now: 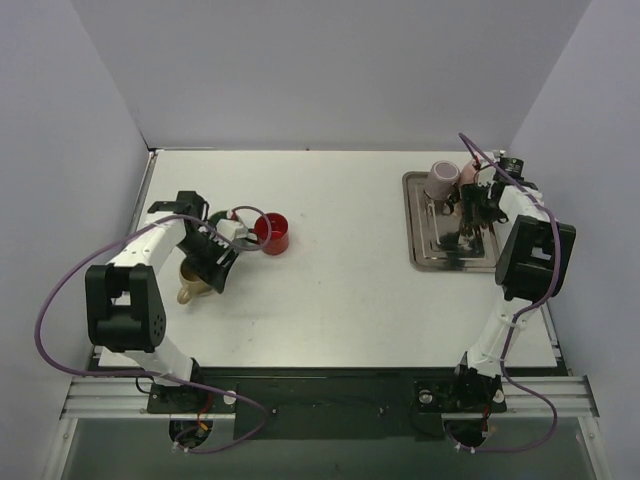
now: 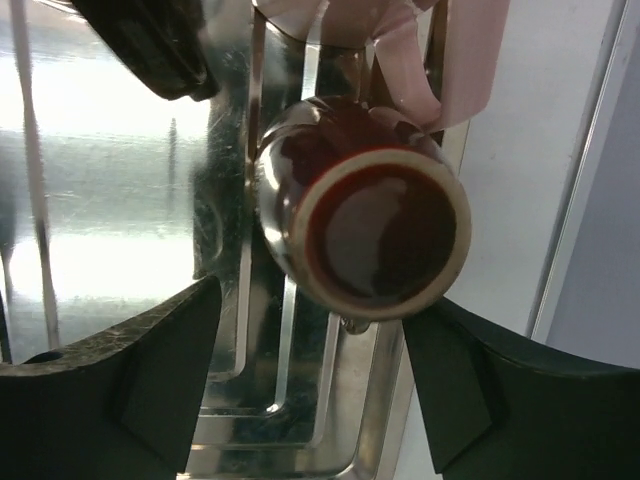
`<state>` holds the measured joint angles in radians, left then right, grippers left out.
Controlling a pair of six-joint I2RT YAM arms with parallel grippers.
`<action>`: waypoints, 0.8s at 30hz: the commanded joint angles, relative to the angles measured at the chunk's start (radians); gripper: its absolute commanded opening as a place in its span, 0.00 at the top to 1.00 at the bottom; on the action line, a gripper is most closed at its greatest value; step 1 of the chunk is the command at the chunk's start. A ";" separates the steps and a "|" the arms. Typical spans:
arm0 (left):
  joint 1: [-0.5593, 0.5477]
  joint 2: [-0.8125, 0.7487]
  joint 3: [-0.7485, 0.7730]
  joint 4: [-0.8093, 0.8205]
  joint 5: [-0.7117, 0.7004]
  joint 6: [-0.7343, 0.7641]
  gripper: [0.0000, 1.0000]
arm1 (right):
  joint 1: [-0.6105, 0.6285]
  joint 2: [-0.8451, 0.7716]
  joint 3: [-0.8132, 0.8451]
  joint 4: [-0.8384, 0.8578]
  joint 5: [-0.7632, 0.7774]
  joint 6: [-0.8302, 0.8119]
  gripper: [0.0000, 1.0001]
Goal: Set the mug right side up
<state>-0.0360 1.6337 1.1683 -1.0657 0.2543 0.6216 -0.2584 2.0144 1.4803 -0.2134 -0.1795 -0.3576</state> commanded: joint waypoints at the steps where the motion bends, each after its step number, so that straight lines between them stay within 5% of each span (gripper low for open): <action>1: 0.005 -0.104 0.090 -0.080 0.098 0.026 0.30 | -0.028 0.049 0.103 -0.102 -0.015 -0.034 0.41; 10: 0.004 -0.218 0.174 -0.146 0.197 -0.007 0.29 | -0.035 0.086 0.130 -0.106 -0.023 -0.038 1.00; 19: 0.004 -0.324 0.283 -0.250 0.477 0.003 0.23 | -0.004 -0.237 -0.115 0.110 -0.071 0.184 1.00; 24: 0.004 -0.347 0.338 -0.180 0.687 -0.130 0.15 | 0.119 -0.459 -0.241 0.200 -0.052 0.284 1.00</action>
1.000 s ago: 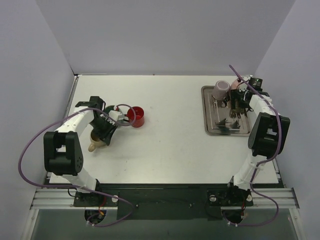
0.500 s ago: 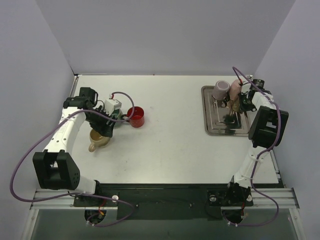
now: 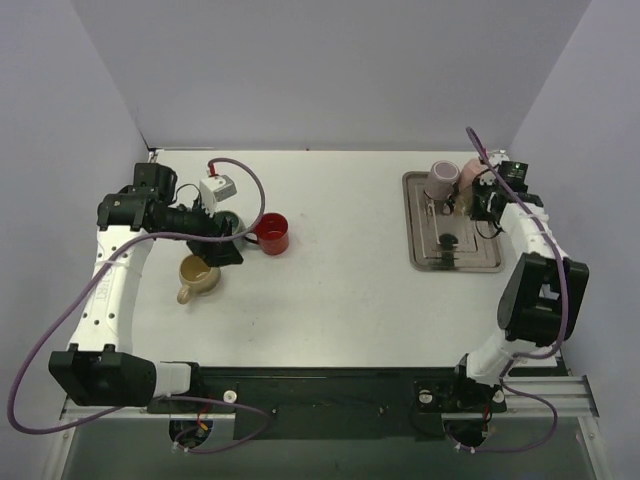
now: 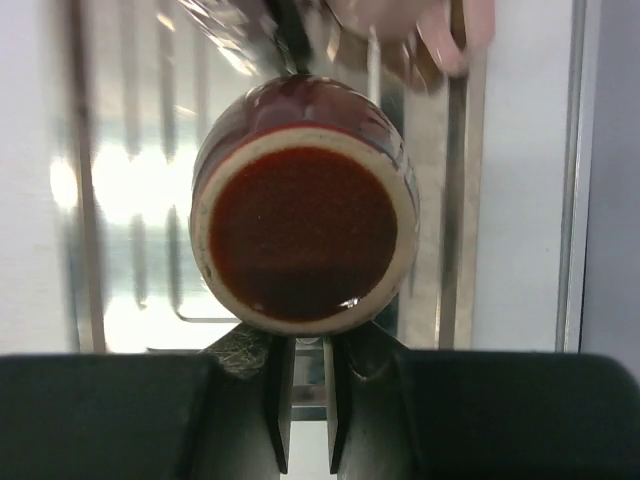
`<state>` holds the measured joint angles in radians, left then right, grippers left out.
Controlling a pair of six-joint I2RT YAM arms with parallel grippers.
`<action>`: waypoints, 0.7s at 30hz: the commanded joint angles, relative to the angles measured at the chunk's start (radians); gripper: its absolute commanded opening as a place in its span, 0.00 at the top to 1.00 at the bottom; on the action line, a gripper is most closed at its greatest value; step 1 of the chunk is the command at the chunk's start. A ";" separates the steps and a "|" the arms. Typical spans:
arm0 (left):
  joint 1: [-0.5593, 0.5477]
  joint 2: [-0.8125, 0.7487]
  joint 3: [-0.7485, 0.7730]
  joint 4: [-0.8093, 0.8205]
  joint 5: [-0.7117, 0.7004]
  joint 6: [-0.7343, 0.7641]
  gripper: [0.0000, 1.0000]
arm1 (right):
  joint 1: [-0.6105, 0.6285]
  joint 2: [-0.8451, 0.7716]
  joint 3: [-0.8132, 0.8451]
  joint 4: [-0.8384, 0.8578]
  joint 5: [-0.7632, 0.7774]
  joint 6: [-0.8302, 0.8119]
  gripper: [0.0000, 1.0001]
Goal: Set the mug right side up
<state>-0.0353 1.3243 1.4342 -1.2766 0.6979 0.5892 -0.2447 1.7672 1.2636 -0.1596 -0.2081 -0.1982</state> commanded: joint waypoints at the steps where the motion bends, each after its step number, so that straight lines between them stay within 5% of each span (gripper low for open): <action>1: 0.003 -0.037 0.074 0.081 0.290 -0.136 0.15 | 0.128 -0.274 -0.033 0.149 -0.039 0.156 1.00; 6: -0.002 -0.059 -0.007 0.505 0.494 -0.547 0.15 | 0.344 -0.495 -0.161 0.320 -0.079 0.298 1.00; 7: -0.002 -0.065 -0.036 0.599 0.540 -0.747 0.15 | 0.378 -0.543 -0.191 0.360 -0.103 0.350 1.00; 9: -0.006 -0.091 -0.145 1.002 0.578 -1.097 0.14 | 0.487 -0.607 -0.228 0.461 -0.129 0.423 1.00; 10: -0.011 -0.111 -0.223 1.335 0.580 -1.232 0.14 | 0.566 -0.623 -0.239 0.536 -0.143 0.468 1.00; 12: -0.024 -0.111 -0.280 1.675 0.577 -1.507 0.14 | 0.689 -0.657 -0.263 0.654 -0.140 0.529 1.00; 14: -0.058 -0.093 -0.270 1.758 0.571 -1.620 0.14 | 0.787 -0.661 -0.273 0.756 -0.132 0.587 1.00; 21: -0.159 -0.103 -0.239 1.764 0.511 -1.620 0.13 | 0.995 -0.554 -0.170 0.845 -0.171 0.654 1.00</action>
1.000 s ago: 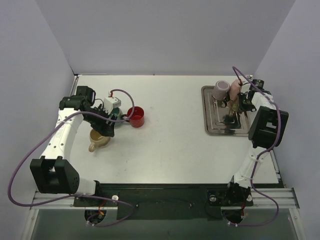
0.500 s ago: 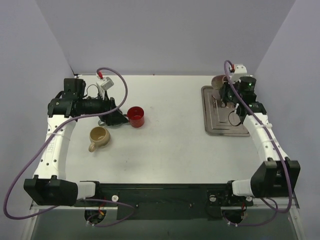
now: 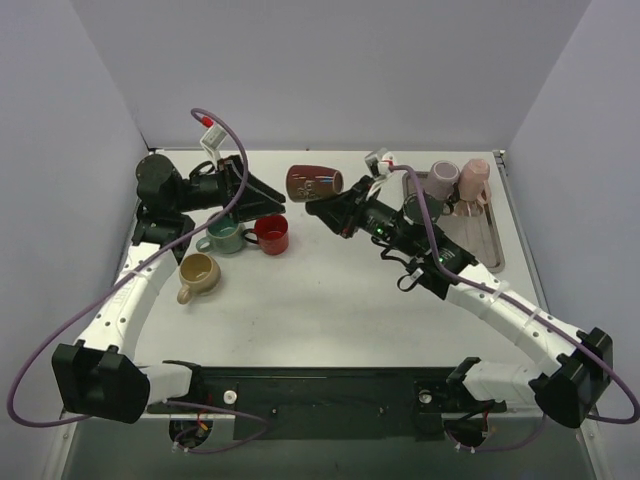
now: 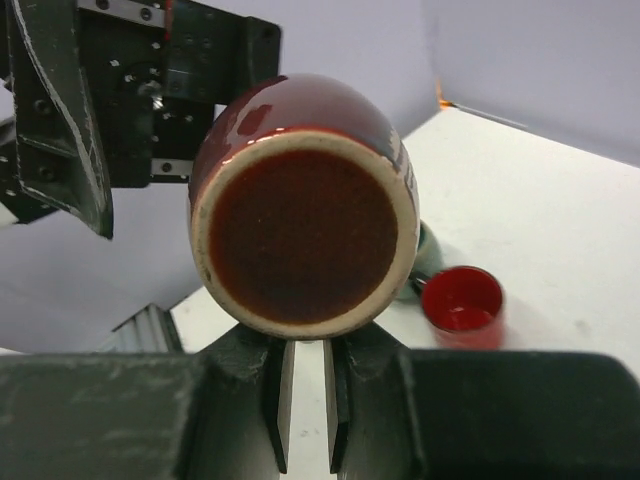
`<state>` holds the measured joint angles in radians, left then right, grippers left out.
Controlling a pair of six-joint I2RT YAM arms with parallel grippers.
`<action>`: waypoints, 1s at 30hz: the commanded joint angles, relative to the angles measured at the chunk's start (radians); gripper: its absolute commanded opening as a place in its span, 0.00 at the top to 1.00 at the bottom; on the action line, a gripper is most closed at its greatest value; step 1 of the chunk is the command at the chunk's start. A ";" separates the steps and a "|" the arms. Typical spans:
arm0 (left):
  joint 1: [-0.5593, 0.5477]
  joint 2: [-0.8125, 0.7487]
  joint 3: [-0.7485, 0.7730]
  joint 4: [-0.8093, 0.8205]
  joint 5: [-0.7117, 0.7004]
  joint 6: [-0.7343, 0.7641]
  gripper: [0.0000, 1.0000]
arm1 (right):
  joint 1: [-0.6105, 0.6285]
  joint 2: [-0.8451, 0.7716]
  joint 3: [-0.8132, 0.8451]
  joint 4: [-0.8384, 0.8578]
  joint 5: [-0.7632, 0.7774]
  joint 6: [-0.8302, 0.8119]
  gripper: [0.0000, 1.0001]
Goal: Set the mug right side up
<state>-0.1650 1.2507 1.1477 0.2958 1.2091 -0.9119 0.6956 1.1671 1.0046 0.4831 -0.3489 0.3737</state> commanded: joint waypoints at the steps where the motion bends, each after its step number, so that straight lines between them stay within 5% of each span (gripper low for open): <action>1: -0.034 -0.031 0.052 0.187 0.000 -0.116 0.13 | 0.064 0.072 0.097 0.213 -0.045 0.096 1.00; 5: -0.041 -0.043 0.057 0.138 -0.023 -0.078 0.14 | 0.105 0.126 0.137 0.235 -0.108 0.122 1.00; 7: -0.041 -0.048 0.053 0.138 -0.022 -0.079 0.25 | 0.114 0.150 0.149 0.235 -0.120 0.134 1.00; 10: -0.044 -0.057 0.040 0.161 -0.026 -0.090 0.65 | 0.113 0.181 0.154 0.189 -0.104 0.133 1.00; 11: -0.045 -0.060 0.035 0.155 -0.028 -0.073 0.95 | 0.111 0.192 0.152 0.178 -0.105 0.123 1.00; 12: -0.042 -0.065 0.038 0.084 -0.028 -0.049 1.00 | 0.110 0.195 0.155 0.164 -0.108 0.122 0.98; 13: -0.038 -0.065 0.049 -0.002 -0.031 0.067 1.00 | 0.105 0.200 0.160 0.147 -0.117 0.117 0.88; 14: -0.033 -0.062 0.097 -0.237 -0.046 0.181 1.00 | 0.090 0.201 0.163 0.088 -0.119 0.107 0.58; 15: -0.031 -0.054 0.134 -0.453 -0.116 0.457 1.00 | 0.053 0.197 0.181 0.048 -0.117 0.096 0.46; 16: -0.036 -0.027 0.227 -0.755 -0.194 0.584 1.00 | 0.026 0.192 0.187 -0.059 -0.117 0.059 0.16; 17: -0.063 -0.014 0.266 -0.891 -0.364 0.811 1.00 | -0.038 0.181 0.198 -0.105 -0.116 0.029 0.12; 18: -0.080 0.008 0.297 -1.041 -0.443 0.882 1.00 | -0.068 0.171 0.200 -0.217 -0.087 -0.045 0.11; 21: -0.111 0.033 0.268 -1.159 -0.742 1.123 1.00 | -0.213 0.149 0.227 -0.536 0.092 -0.289 0.10; 26: -0.162 0.134 0.186 -1.362 -0.934 1.323 1.00 | -0.415 0.215 0.224 -0.666 0.298 -0.600 0.09; 30: -0.203 0.180 0.055 -1.287 -1.071 1.344 1.00 | -0.567 0.336 0.268 -0.698 0.311 -0.663 0.09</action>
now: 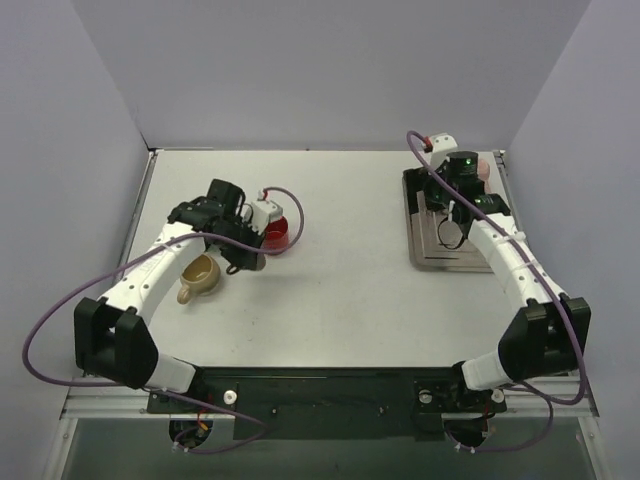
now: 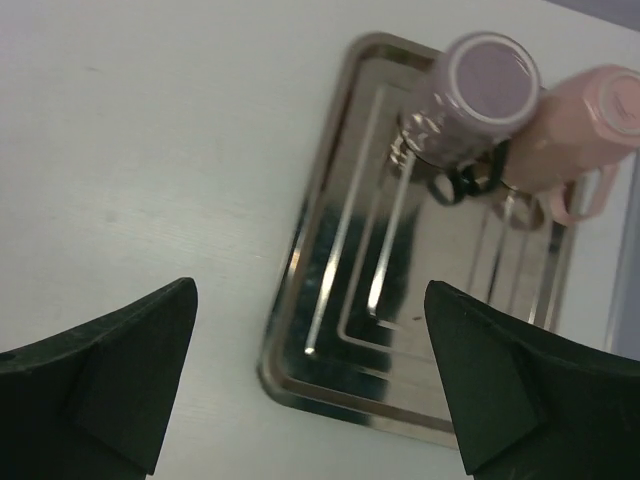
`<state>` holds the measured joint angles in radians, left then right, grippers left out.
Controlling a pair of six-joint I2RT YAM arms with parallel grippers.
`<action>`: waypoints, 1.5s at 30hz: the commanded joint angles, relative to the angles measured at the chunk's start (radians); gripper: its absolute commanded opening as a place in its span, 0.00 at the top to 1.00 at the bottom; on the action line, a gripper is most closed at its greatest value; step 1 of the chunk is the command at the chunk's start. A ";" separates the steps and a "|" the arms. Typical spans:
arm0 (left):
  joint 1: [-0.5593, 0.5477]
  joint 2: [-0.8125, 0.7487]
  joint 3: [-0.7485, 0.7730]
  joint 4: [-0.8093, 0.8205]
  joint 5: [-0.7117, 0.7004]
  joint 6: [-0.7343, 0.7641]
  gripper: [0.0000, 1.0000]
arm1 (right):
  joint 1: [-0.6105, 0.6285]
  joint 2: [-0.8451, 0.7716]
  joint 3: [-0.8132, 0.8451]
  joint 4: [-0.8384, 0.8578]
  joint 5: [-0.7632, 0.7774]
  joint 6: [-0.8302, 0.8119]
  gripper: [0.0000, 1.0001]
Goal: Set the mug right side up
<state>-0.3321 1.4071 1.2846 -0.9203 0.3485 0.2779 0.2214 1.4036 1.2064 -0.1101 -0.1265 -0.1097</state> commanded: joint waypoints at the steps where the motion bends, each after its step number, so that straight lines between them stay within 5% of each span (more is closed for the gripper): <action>1: -0.045 0.030 -0.096 -0.062 -0.224 0.161 1.00 | -0.137 0.124 0.073 -0.102 0.081 -0.186 0.10; 10: -0.047 0.142 -0.191 0.037 -0.272 0.194 0.99 | -0.313 0.441 0.283 -0.137 0.001 -0.265 0.20; 11: -0.047 0.148 -0.195 0.037 -0.266 0.198 0.95 | -0.321 0.461 0.295 -0.138 -0.016 -0.280 0.20; 13: -0.047 0.144 -0.203 0.029 -0.229 0.204 0.68 | -0.343 0.530 0.358 -0.143 -0.047 -0.306 0.23; 19: -0.047 0.073 -0.156 -0.058 -0.171 0.210 0.33 | -0.355 0.685 0.530 -0.212 -0.079 -0.399 0.27; 27: -0.047 -0.043 -0.054 -0.149 -0.138 0.195 0.32 | -0.350 0.870 0.755 -0.342 -0.029 -0.470 0.34; 29: -0.045 -0.059 -0.041 -0.146 -0.155 0.182 0.31 | -0.349 0.883 0.759 -0.341 -0.028 -0.489 0.36; 32: -0.045 -0.066 -0.016 -0.155 -0.158 0.175 0.31 | -0.334 0.884 0.749 -0.347 -0.051 -0.527 0.55; 45: -0.047 -0.097 -0.002 -0.167 -0.146 0.159 0.31 | -0.287 0.911 0.768 -0.266 0.004 -0.463 0.69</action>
<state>-0.3782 1.3540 1.2442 -1.0695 0.1810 0.4477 -0.0639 2.3005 1.9156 -0.3878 -0.1497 -0.6033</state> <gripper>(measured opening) 0.687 0.339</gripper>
